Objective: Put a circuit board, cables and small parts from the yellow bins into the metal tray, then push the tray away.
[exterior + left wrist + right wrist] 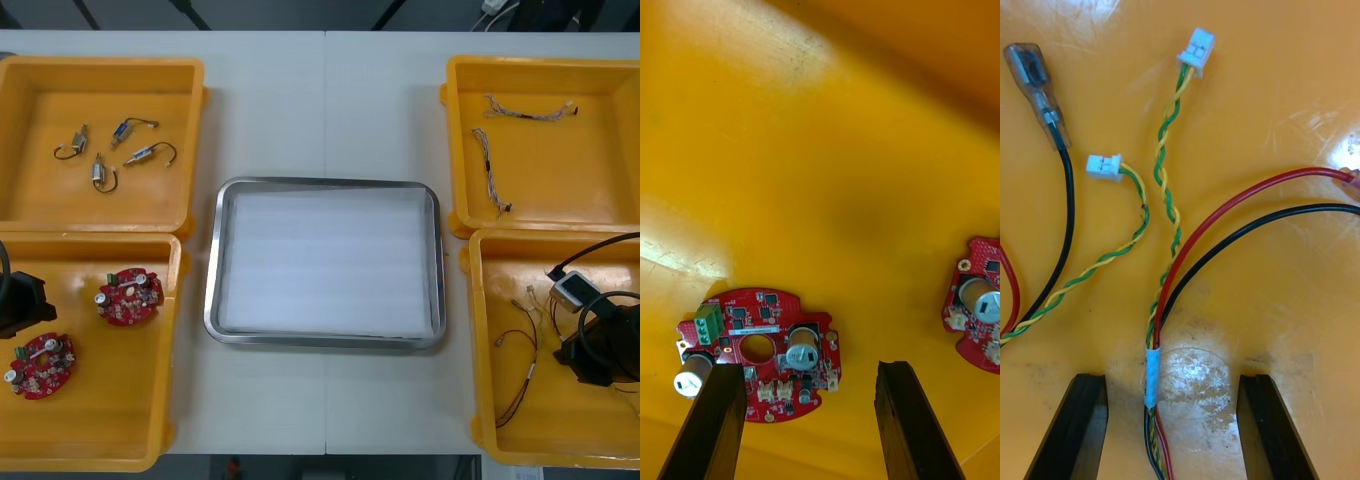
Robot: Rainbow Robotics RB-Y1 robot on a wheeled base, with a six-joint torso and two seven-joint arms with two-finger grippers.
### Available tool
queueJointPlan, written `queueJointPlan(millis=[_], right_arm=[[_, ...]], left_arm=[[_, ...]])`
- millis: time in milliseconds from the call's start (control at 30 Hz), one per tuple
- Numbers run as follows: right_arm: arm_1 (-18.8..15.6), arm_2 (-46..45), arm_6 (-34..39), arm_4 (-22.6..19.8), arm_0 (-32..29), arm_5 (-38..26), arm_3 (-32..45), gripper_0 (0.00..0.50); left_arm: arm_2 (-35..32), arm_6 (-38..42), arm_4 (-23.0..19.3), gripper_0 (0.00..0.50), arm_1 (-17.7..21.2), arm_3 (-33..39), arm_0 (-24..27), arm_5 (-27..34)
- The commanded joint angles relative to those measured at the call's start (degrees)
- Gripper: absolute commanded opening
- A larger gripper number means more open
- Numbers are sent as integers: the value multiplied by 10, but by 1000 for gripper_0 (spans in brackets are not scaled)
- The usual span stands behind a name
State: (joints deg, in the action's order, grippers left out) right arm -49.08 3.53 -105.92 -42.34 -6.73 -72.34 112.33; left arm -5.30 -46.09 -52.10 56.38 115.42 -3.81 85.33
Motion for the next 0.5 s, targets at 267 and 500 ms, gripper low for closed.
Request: queueJointPlan(millis=[267, 500], right_arm=[[14, 15, 13, 1, -11, 6, 3, 0], [14, 6, 9, -3, -7, 4, 3, 0]], left_arm=[[33, -39, 6, 500, 26, -29, -23, -38], [59, -37, 3, 500, 29, -48, -23, -65]])
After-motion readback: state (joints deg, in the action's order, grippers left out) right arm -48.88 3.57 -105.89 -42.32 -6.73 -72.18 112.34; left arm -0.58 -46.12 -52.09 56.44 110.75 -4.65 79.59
